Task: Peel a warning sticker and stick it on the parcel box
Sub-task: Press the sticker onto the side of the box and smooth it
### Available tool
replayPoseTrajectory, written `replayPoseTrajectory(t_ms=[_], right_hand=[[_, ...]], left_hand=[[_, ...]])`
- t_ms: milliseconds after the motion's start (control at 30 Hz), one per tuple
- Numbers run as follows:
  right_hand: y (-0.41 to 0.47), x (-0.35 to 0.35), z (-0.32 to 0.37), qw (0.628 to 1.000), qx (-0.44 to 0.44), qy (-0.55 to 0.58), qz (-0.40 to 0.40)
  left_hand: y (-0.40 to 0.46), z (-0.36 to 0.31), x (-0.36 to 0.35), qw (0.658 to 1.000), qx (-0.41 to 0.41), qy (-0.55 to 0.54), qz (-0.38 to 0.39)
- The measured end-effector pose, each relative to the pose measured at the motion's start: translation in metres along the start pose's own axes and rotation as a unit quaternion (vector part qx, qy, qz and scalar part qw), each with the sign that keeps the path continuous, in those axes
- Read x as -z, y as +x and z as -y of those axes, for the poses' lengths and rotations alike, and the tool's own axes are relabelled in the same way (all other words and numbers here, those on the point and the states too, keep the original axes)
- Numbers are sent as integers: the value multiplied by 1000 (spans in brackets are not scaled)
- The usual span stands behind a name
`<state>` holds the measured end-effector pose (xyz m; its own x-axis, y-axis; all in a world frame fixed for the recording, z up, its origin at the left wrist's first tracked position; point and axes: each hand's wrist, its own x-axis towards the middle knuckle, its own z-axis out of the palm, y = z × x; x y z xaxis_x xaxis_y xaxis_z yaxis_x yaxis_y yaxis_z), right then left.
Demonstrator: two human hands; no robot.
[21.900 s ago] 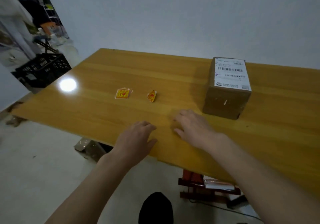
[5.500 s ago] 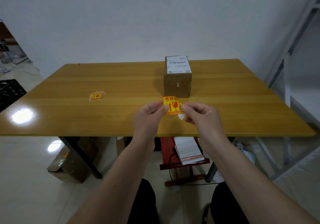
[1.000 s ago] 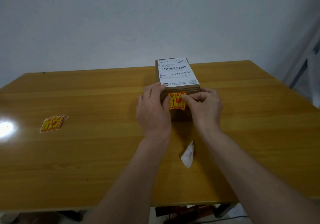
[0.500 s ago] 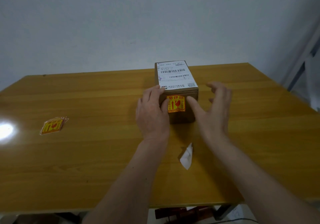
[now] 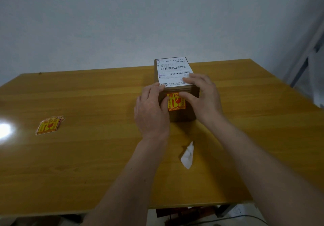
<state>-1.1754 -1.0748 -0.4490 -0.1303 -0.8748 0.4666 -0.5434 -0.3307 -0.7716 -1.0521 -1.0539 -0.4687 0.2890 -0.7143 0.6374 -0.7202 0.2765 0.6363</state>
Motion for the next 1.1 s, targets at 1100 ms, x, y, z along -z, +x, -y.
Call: replayPoseTrajectory(t_ms=[1100], right_hand=[[-5,-8,-12,991,68,-113,30]], left_hand=[[0,15,5,994,-78,48,68]])
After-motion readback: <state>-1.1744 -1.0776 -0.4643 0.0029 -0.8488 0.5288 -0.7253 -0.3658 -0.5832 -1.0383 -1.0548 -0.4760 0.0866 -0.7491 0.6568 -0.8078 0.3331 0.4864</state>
